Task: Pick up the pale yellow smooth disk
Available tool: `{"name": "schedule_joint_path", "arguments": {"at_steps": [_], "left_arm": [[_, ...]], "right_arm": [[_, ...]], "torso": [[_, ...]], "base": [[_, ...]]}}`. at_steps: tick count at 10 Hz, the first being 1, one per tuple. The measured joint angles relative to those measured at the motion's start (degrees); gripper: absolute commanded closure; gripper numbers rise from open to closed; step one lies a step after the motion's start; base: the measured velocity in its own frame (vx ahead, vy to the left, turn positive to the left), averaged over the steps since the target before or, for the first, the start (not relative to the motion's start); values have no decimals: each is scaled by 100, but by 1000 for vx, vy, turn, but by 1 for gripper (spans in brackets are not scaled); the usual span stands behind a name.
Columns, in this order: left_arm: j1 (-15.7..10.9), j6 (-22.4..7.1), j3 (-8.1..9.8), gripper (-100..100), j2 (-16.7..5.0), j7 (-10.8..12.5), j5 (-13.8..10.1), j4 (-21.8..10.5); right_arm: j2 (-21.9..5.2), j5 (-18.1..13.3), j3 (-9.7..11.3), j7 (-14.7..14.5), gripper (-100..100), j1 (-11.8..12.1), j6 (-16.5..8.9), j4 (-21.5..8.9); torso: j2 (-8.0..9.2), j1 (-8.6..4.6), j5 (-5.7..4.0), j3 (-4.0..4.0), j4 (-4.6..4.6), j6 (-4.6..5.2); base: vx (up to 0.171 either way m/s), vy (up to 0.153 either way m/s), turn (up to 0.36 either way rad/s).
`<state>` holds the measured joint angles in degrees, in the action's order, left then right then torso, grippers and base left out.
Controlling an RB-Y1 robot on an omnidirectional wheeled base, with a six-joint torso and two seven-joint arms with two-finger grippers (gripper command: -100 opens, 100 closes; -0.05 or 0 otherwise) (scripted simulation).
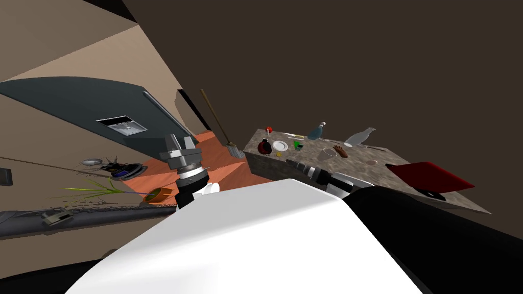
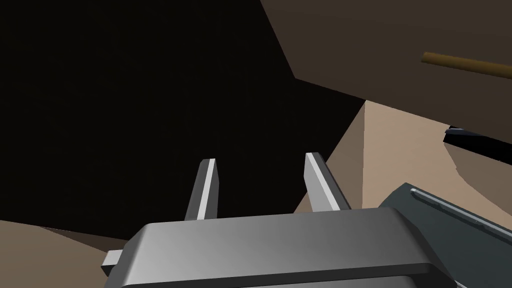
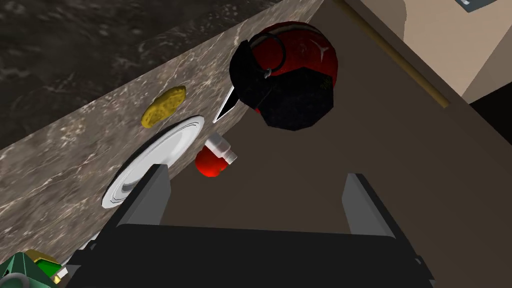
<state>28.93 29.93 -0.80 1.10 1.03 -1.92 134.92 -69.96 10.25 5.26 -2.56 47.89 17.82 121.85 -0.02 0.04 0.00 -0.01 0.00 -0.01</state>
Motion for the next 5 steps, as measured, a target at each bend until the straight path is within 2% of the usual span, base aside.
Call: {"name": "schedule_joint_path", "arguments": {"at_steps": [2, 3, 4, 5], "left_arm": [[0, 0, 0, 0, 0, 0, 0, 0], [1, 0, 0, 0, 0, 0, 0, 0], [1, 0, 1, 0, 0, 0, 0, 0], [0, 0, 0, 0, 0, 0, 0, 0]], "right_arm": [[-393, 36, 7, 11, -100, 159, -74, -58], [-570, 30, 99, 17, -100, 115, -129, -124], [-700, 25, 105, 6, -100, 146, -149, -121], [-862, 33, 96, -3, -100, 282, -175, -146]], "torso": [[0, 2, 0, 0, 0, 1], [0, 0, 0, 0, 0, 2], [1, -2, -1, 1, 1, 5], [0, 0, 0, 0, 0, 0]], "base": [[-3, 14, 127], [0, 0, 0], [-1, 13, 185], [-1, 8, 101]]}}
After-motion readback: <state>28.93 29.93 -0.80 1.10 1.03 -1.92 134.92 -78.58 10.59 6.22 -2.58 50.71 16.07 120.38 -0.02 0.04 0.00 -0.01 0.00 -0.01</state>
